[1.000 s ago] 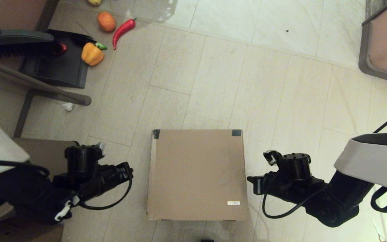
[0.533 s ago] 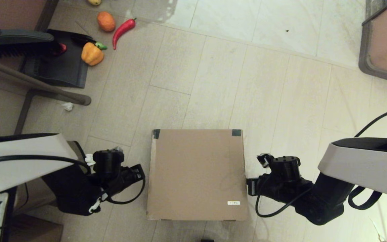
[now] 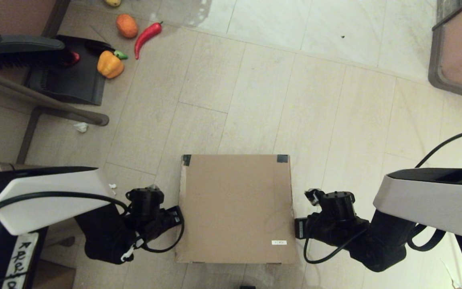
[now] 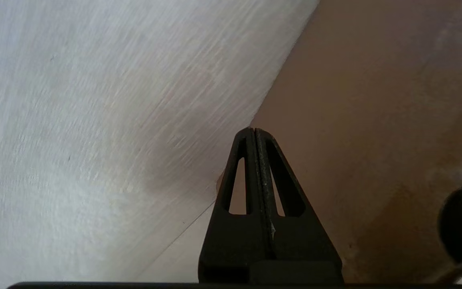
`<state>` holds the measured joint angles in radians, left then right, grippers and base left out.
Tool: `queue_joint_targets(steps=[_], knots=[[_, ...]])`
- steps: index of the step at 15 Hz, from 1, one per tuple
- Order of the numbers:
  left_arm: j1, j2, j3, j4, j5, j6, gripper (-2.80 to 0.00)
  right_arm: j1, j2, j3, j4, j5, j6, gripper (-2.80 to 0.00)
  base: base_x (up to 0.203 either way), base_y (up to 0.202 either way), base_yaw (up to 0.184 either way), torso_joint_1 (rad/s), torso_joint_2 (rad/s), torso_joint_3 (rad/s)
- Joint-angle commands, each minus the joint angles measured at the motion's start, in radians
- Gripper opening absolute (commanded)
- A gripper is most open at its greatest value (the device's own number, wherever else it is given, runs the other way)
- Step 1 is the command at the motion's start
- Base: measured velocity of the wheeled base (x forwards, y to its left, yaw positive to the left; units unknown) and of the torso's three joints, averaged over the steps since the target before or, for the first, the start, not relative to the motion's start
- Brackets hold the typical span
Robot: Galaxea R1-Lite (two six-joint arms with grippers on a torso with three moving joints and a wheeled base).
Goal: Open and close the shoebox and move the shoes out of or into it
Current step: Open the shoe box
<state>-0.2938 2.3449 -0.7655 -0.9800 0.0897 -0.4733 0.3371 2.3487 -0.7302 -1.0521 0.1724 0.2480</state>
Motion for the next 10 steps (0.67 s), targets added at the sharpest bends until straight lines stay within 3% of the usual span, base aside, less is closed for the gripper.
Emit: queue_joint_targets(steps=[1,7,10], knots=[[-0.017,-0.01,0.006,-0.004,0.019,-0.029,-2.8,0.014,-0.031,0.019,-0.006,0.004,0.013,-2.8,0.0,0.0,0.0,0.0,0.0,0.0],[-0.053,-0.075,0.063,-0.001,0.039,-0.065,-2.8,0.093,-0.109,0.054,-0.006,0.006,0.289,-2.8,0.0,0.0,0.0,0.0,0.0,0.0],[-0.053,-0.15,0.111,0.003,0.039,-0.065,-2.8,0.097,-0.17,0.097,-0.006,0.006,0.311,-2.8,0.0,0.0,0.0,0.0,0.0,0.0]])
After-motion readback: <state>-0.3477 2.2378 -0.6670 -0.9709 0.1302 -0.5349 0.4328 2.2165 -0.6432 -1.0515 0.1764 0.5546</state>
